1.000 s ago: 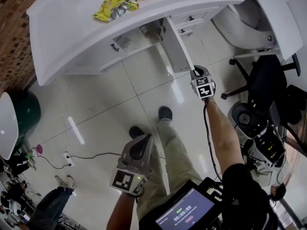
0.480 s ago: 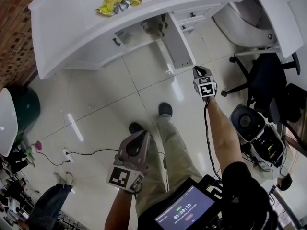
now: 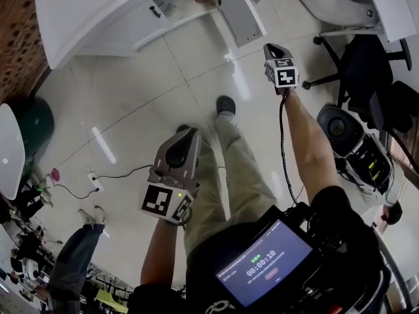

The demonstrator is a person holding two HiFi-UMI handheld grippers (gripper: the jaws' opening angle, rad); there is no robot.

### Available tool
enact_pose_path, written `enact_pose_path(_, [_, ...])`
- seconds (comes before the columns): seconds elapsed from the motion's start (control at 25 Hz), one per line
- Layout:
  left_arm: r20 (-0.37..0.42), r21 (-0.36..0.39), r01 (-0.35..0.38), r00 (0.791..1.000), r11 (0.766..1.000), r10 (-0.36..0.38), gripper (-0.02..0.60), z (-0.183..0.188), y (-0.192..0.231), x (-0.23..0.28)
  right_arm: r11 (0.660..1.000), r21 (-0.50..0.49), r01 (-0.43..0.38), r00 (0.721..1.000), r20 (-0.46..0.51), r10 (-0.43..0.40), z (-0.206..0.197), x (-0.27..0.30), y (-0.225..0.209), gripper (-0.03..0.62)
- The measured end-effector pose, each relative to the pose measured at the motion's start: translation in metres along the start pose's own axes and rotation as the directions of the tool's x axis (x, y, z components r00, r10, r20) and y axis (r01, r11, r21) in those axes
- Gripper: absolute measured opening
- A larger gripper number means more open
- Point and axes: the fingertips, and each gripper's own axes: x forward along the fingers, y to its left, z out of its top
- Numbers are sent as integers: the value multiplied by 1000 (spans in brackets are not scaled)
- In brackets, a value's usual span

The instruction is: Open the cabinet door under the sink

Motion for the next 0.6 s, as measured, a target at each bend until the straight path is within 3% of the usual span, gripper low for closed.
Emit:
enact_pose_path(0.36, [54, 59, 34, 998, 998, -37, 17, 44, -31, -56, 1000, -5, -10, 991, 133, 10, 56, -105, 38, 12])
enact_pose_path(0.6, [93, 35, 48, 994, 998, -51, 17, 60, -40, -123, 998, -47, -48, 967, 247, 58, 104, -201, 109, 8])
